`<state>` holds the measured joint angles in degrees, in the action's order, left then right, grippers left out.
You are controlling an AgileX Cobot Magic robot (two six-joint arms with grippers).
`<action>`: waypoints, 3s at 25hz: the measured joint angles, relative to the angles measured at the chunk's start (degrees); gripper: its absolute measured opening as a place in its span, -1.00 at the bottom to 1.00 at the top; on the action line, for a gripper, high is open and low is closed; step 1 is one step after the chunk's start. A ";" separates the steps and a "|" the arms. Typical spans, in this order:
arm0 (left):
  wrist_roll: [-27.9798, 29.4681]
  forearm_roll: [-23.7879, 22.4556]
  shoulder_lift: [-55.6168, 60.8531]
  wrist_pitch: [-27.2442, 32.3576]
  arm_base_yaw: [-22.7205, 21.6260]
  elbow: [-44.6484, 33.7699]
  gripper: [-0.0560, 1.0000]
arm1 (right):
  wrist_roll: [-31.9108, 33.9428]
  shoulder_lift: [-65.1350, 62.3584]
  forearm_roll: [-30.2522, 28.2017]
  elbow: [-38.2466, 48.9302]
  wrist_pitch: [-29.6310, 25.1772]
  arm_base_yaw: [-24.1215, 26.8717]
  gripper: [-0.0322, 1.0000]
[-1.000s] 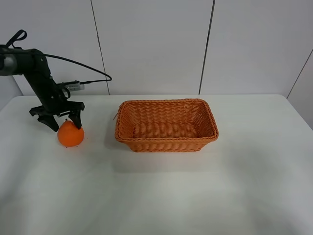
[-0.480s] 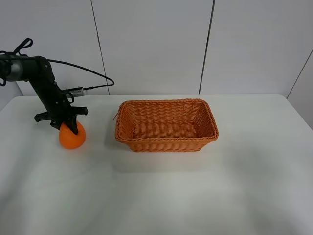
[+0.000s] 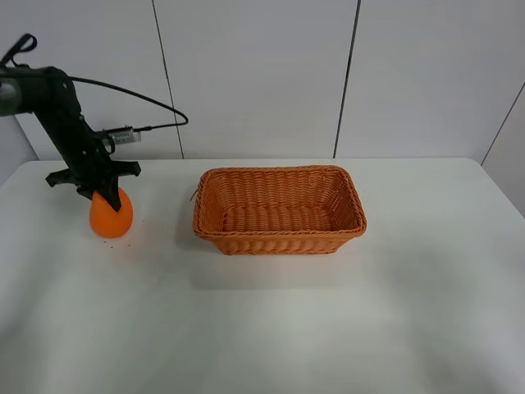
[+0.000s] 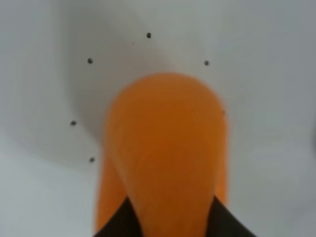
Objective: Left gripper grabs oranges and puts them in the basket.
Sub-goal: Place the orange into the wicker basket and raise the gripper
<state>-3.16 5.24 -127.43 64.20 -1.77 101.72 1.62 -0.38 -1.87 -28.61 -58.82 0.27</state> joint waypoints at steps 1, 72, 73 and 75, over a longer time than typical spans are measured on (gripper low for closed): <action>0.00 -0.58 1.28 0.38 0.00 0.66 -0.45 | 0.00 0.00 0.00 0.00 0.00 0.00 0.41; 1.22 -2.26 -14.61 1.69 34.44 29.26 0.73 | 0.00 0.00 0.00 0.00 0.00 0.00 0.41; 1.22 -2.26 -14.43 2.32 34.44 29.98 0.73 | 0.00 0.00 0.00 0.00 0.00 0.00 0.41; 1.00 -2.28 -13.01 3.20 34.44 30.89 0.73 | 0.00 0.00 0.00 0.00 0.00 0.00 0.41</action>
<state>-2.16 2.96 -140.44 67.40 32.68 132.61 1.62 -0.38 -1.87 -28.61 -58.82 0.27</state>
